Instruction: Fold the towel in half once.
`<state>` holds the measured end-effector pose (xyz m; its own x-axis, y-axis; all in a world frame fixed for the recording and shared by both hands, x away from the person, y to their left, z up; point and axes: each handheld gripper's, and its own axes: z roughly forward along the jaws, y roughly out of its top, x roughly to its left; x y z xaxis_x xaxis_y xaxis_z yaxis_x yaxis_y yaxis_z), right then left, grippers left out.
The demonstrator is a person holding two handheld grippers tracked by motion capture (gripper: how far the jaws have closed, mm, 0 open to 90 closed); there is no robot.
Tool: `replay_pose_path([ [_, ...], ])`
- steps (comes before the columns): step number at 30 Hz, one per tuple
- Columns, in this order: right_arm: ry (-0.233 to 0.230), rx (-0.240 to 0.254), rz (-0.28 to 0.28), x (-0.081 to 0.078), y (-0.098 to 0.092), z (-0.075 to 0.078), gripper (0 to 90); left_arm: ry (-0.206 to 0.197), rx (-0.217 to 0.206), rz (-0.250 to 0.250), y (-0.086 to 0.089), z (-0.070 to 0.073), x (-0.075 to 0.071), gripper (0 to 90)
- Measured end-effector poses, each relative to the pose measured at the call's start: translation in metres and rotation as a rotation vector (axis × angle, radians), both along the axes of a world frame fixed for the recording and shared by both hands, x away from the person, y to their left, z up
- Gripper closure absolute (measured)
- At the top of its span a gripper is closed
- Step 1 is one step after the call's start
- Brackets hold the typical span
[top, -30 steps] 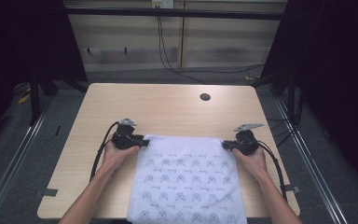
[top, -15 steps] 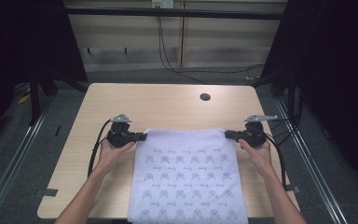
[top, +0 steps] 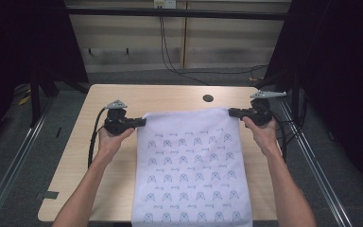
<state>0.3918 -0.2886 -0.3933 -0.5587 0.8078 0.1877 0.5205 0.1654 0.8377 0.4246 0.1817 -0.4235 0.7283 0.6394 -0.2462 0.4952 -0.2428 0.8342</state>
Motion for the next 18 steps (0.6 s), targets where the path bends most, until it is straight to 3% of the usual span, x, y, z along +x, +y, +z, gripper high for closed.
replay_pose_path([
  [7, -0.054, -0.001, -0.043, 0.020, -0.005, 0.038, 87.0, -0.055, -0.043, 0.018, 0.001, 0.038, 0.020, 87.2],
  [8, -0.060, 0.002, -0.051, 0.022, -0.005, 0.043, 87.0, -0.064, -0.005, 0.018, -0.002, 0.047, 0.024, 87.2],
  [9, -0.068, 0.001, -0.061, 0.025, -0.005, 0.051, 87.1, -0.075, 0.005, 0.021, -0.003, 0.054, 0.026, 87.2],
  [11, -0.092, 0.010, -0.075, 0.028, -0.005, 0.065, 87.1, -0.096, -0.065, 0.025, -0.003, 0.068, 0.027, 87.3],
  [12, -0.102, 0.019, -0.077, 0.028, -0.005, 0.071, 87.1, -0.104, -0.077, 0.021, -0.003, 0.073, 0.026, 87.3],
  [15, -0.133, 0.050, -0.073, 0.023, -0.004, 0.086, 87.2, -0.123, -0.060, 0.009, -0.003, 0.076, 0.020, 87.4],
  [18, -0.125, 0.022, -0.049, 0.015, -0.004, 0.079, 87.2, -0.111, -0.062, 0.002, 0.001, 0.066, 0.010, 87.3],
])
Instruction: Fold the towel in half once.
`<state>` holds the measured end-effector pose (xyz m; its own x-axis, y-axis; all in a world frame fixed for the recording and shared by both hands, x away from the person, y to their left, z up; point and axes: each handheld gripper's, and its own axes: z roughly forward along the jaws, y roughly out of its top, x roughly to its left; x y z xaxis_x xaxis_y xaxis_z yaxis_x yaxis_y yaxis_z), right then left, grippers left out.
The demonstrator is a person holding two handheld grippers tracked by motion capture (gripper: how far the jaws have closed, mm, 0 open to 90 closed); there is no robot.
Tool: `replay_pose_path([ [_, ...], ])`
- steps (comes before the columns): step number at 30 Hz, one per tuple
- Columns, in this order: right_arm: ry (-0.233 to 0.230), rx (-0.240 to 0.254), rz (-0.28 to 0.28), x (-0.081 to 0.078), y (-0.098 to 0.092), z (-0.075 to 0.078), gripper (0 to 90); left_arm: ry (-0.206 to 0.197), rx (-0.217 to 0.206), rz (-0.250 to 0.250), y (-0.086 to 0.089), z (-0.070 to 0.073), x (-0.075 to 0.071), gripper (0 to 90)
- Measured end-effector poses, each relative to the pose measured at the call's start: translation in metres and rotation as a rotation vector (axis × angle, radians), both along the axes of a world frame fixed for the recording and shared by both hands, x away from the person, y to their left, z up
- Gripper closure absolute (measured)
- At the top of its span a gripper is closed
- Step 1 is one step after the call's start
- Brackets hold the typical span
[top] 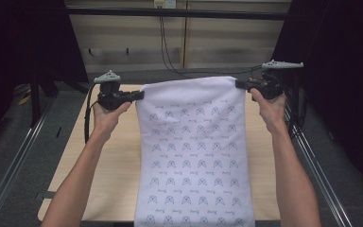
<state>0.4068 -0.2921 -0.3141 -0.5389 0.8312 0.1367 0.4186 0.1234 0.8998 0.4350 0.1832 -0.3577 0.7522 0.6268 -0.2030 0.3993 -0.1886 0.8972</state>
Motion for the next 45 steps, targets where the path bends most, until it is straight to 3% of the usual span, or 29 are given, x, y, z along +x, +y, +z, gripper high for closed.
replay_pose_path([
  [3, 0.013, -0.002, 0.035, -0.015, -0.003, -0.015, 87.2, 0.018, -0.008, -0.018, 0.006, -0.011, -0.014, 87.3],
  [7, 0.034, 0.022, 0.092, -0.046, -0.009, -0.036, 87.2, 0.008, 0.004, -0.065, 0.009, -0.018, -0.043, 87.3],
  [10, 0.031, 0.034, 0.127, -0.073, -0.012, -0.042, 87.2, 0.003, -0.003, -0.106, 0.012, -0.019, -0.073, 87.3],
  [12, 0.022, 0.049, 0.155, -0.093, -0.014, -0.044, 87.2, -0.010, -0.008, -0.089, 0.015, -0.020, -0.092, 87.2],
  [16, 0.035, 0.044, 0.208, -0.139, -0.013, -0.044, 87.2, 0.015, -0.015, -0.125, 0.023, -0.029, -0.129, 87.3],
  [20, 0.115, 0.010, 0.247, -0.187, -0.009, -0.069, 87.2, 0.096, 0.013, -0.180, 0.027, -0.054, -0.159, 87.2],
  [22, 0.180, -0.008, 0.246, -0.208, -0.008, -0.091, 87.2, 0.168, 0.002, -0.222, 0.028, -0.073, -0.174, 87.2],
  [25, 0.253, -0.043, 0.234, -0.231, -0.007, -0.119, 87.2, 0.251, 0.050, -0.266, 0.021, -0.100, -0.188, 87.1],
  [26, 0.280, -0.057, 0.234, -0.235, -0.006, -0.126, 87.2, 0.288, 0.077, -0.289, 0.017, -0.111, -0.192, 87.1],
  [28, 0.343, -0.081, 0.226, -0.240, -0.005, -0.143, 87.1, 0.326, 0.133, -0.314, 0.008, -0.122, -0.195, 87.0],
  [32, 0.432, -0.132, 0.232, -0.237, -0.002, -0.165, 87.2, 0.352, 0.248, -0.330, -0.006, -0.136, -0.194, 87.0],
  [35, 0.474, -0.188, 0.232, -0.231, 0.004, -0.172, 87.2, 0.354, 0.252, -0.326, -0.006, -0.138, -0.189, 87.2],
  [40, 0.455, -0.207, 0.225, -0.211, 0.010, -0.174, 87.3, 0.304, 0.269, -0.273, -0.005, -0.139, -0.174, 87.5],
  [45, 0.410, -0.274, 0.211, -0.180, 0.024, -0.173, 87.4, 0.271, 0.288, -0.189, -0.007, -0.139, -0.135, 87.8],
])
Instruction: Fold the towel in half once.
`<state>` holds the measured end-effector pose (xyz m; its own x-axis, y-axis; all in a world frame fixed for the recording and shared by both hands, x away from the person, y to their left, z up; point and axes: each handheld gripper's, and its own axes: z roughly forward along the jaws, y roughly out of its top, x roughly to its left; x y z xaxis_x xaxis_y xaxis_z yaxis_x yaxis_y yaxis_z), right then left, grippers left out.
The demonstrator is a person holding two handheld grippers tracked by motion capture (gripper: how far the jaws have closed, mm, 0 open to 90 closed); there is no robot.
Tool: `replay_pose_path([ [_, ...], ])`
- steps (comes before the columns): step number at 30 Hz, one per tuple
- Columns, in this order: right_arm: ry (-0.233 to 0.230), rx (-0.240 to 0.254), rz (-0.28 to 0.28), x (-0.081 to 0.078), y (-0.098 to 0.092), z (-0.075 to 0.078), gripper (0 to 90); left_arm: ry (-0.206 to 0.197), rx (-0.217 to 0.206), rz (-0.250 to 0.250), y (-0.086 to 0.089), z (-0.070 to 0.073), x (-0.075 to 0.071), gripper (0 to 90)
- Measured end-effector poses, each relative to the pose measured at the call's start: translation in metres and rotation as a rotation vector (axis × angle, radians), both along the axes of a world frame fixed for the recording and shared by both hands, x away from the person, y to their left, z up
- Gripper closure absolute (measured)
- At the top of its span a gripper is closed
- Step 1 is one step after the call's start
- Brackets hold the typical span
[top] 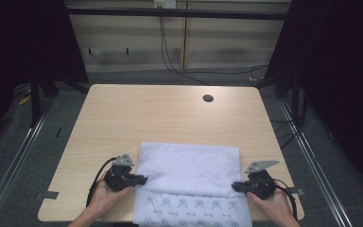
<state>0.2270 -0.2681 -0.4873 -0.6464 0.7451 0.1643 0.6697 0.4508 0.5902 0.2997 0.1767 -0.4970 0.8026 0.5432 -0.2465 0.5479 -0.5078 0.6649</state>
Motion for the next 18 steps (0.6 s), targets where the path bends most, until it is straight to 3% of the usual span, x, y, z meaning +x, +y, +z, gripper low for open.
replay_pose_path([
  [2, -0.003, 0.005, -0.006, 0.013, 0.003, -0.001, 87.4, -0.034, 0.013, 0.029, -0.003, -0.001, 0.016, 87.9],
  [7, -0.018, -0.014, -0.070, 0.061, 0.006, -0.002, 87.4, -0.007, 0.003, 0.101, -0.004, -0.002, 0.057, 87.8],
  [12, -0.024, -0.055, -0.130, 0.103, 0.010, -0.002, 87.4, -0.034, 0.049, 0.150, -0.008, -0.001, 0.093, 87.8],
  [15, -0.034, -0.074, -0.146, 0.130, 0.012, -0.002, 87.4, -0.029, 0.015, 0.200, -0.006, -0.004, 0.113, 87.8],
  [18, -0.039, -0.062, -0.176, 0.156, 0.011, -0.004, 87.4, -0.051, 0.032, 0.209, -0.007, -0.004, 0.130, 87.8],
])
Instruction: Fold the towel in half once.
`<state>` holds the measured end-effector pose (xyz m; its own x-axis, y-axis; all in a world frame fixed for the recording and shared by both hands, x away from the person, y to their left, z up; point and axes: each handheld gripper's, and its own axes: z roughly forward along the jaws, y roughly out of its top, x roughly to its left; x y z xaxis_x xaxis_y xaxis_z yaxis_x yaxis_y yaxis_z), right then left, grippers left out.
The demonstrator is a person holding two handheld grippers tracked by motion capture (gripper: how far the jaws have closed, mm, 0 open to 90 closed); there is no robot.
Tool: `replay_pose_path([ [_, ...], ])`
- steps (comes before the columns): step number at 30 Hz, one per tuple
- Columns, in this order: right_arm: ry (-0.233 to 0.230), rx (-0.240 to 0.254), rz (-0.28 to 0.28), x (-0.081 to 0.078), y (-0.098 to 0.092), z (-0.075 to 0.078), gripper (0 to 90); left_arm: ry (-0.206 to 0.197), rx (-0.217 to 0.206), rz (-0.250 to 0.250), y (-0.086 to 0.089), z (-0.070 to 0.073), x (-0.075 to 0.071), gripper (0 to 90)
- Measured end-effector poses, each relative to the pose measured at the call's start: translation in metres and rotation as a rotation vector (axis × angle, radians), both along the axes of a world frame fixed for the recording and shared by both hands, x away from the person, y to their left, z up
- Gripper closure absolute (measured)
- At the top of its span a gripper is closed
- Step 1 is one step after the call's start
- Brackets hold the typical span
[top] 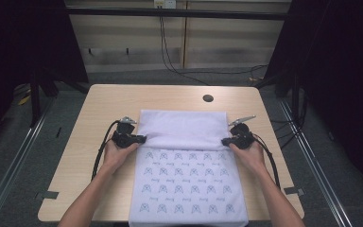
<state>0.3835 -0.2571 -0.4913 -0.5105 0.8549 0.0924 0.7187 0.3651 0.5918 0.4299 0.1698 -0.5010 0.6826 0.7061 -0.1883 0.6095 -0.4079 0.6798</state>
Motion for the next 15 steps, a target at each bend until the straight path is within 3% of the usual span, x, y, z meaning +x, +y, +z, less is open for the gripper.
replay_pose_path([
  [3, -0.015, 0.010, -0.035, 0.020, 0.001, -0.002, 87.3, -0.031, -0.017, 0.025, -0.001, -0.004, 0.018, 87.8],
  [7, -0.039, 0.061, -0.090, 0.037, -0.003, -0.006, 87.3, -0.034, -0.030, 0.045, -0.002, -0.006, 0.039, 87.7],
  [11, -0.066, 0.072, -0.085, 0.041, -0.005, -0.007, 87.2, -0.025, -0.036, 0.048, -0.002, -0.004, 0.039, 87.7],
  [12, -0.066, 0.088, -0.084, 0.041, -0.007, -0.006, 87.2, -0.028, -0.058, 0.025, 0.000, -0.001, 0.037, 87.7],
  [14, -0.098, 0.155, -0.088, 0.039, -0.014, 0.002, 87.2, -0.044, -0.091, 0.026, 0.007, 0.007, 0.033, 87.7],
  [15, -0.120, 0.188, -0.084, 0.038, -0.017, 0.009, 87.2, -0.060, -0.144, 0.025, 0.014, 0.017, 0.030, 87.7],
])
